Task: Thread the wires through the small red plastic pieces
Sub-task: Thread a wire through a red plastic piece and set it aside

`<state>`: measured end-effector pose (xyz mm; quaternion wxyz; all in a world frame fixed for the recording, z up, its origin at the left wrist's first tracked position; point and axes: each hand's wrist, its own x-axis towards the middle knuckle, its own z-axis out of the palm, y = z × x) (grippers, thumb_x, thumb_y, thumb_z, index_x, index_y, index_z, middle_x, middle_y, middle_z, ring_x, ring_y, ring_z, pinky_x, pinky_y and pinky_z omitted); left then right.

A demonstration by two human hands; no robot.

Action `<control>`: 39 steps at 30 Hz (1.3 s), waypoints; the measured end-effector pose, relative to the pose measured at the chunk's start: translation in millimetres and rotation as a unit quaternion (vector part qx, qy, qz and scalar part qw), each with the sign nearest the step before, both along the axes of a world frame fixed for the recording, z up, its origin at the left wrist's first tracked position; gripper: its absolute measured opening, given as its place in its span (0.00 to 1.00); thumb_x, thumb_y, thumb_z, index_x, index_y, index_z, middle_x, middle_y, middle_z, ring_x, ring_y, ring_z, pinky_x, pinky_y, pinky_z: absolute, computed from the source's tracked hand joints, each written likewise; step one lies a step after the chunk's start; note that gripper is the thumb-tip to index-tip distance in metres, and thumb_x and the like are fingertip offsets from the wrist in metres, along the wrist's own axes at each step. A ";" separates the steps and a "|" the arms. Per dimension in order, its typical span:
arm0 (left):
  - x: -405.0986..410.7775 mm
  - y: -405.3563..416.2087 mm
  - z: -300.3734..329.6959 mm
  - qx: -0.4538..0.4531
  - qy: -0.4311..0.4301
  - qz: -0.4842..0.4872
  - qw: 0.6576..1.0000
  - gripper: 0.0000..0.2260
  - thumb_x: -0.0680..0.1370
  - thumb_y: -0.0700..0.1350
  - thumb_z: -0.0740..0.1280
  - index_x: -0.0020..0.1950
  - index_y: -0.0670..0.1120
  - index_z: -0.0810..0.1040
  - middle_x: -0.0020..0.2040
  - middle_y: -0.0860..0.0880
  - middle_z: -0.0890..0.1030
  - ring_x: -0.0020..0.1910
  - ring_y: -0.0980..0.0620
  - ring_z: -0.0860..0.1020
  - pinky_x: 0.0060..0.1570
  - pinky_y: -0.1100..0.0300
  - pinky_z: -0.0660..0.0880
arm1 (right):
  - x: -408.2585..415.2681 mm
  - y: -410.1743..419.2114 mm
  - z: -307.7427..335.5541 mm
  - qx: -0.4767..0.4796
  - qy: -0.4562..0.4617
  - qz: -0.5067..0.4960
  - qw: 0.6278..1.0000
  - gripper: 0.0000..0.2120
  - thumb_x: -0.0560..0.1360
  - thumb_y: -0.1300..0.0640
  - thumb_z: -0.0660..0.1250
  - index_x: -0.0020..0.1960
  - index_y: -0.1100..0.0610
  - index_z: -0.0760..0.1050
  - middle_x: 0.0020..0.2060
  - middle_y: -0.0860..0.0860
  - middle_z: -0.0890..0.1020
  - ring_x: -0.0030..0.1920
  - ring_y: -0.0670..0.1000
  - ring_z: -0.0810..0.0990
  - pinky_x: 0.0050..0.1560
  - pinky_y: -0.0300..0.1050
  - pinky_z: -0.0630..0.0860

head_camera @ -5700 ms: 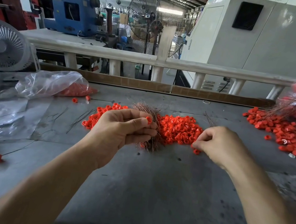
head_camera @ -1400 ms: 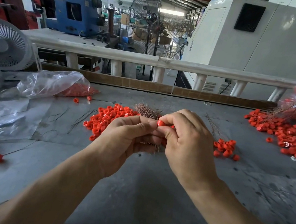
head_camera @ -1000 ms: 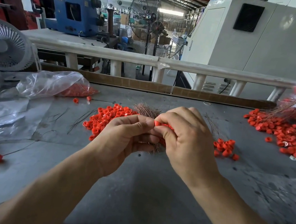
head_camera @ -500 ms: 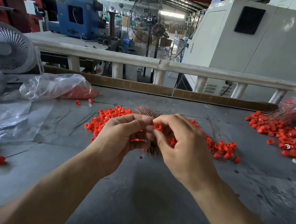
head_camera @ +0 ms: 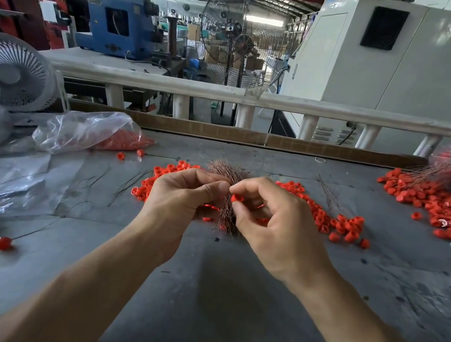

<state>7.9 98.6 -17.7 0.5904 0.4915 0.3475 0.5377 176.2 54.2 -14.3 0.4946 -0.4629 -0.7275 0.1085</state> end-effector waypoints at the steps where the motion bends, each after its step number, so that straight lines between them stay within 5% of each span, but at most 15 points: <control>1: -0.1 -0.2 -0.4 0.001 0.002 0.004 1.000 0.07 0.66 0.43 0.76 0.41 0.42 0.84 0.43 0.41 0.84 0.41 0.45 0.80 0.44 0.50 0.79 | -0.1 0.3 -1.0 -0.016 0.017 0.008 1.000 0.08 0.76 0.62 0.72 0.52 0.50 0.82 0.40 0.42 0.83 0.42 0.43 0.84 0.42 0.31 0.77; 6: -3.4 0.6 2.7 -0.006 -0.052 0.001 0.999 0.05 0.70 0.42 0.75 0.44 0.43 0.85 0.41 0.43 0.83 0.40 0.49 0.83 0.40 0.59 0.81 | 2.4 1.9 -3.8 -0.065 0.087 0.038 0.993 0.07 0.75 0.59 0.71 0.49 0.48 0.81 0.40 0.45 0.84 0.39 0.45 0.82 0.41 0.36 0.78; 11: -3.4 -1.0 5.7 -0.027 -0.087 0.031 0.995 0.02 0.68 0.40 0.74 0.40 0.43 0.84 0.41 0.43 0.85 0.40 0.49 0.85 0.40 0.59 0.82 | 1.5 1.1 -2.7 -0.083 0.125 0.069 0.986 0.08 0.75 0.58 0.68 0.50 0.49 0.82 0.40 0.50 0.84 0.40 0.55 0.82 0.44 0.54 0.82; 14: -0.7 -2.6 6.0 -0.036 -0.096 0.045 0.994 0.03 0.70 0.39 0.73 0.42 0.41 0.82 0.39 0.43 0.85 0.39 0.50 0.85 0.38 0.59 0.82 | -1.4 1.4 -3.4 -0.082 0.115 0.072 0.987 0.07 0.74 0.58 0.68 0.50 0.49 0.83 0.38 0.49 0.83 0.38 0.54 0.81 0.41 0.47 0.80; 19: -4.2 -0.1 5.5 -0.052 -0.111 0.044 0.991 0.02 0.78 0.37 0.69 0.49 0.40 0.80 0.42 0.44 0.85 0.39 0.50 0.85 0.38 0.59 0.82 | 1.2 2.3 -6.7 -0.099 0.096 0.066 0.988 0.06 0.74 0.58 0.69 0.48 0.49 0.82 0.37 0.49 0.83 0.38 0.55 0.81 0.41 0.51 0.80; 29: -12.2 9.6 1.2 -0.071 -0.102 0.091 0.988 0.01 0.79 0.38 0.70 0.49 0.40 0.80 0.41 0.44 0.85 0.39 0.49 0.85 0.38 0.59 0.82 | 7.1 6.0 -11.0 -0.121 0.023 0.037 0.992 0.08 0.76 0.59 0.72 0.49 0.46 0.82 0.41 0.41 0.83 0.43 0.42 0.82 0.44 0.31 0.74; 39: -19.5 16.3 4.4 -0.107 -0.122 0.132 0.978 0.06 0.82 0.41 0.67 0.47 0.40 0.80 0.39 0.43 0.85 0.38 0.47 0.86 0.34 0.58 0.82 | 21.0 6.7 -5.1 -0.096 -0.077 -0.020 0.992 0.09 0.74 0.62 0.73 0.47 0.48 0.82 0.42 0.44 0.79 0.42 0.46 0.78 0.43 0.32 0.73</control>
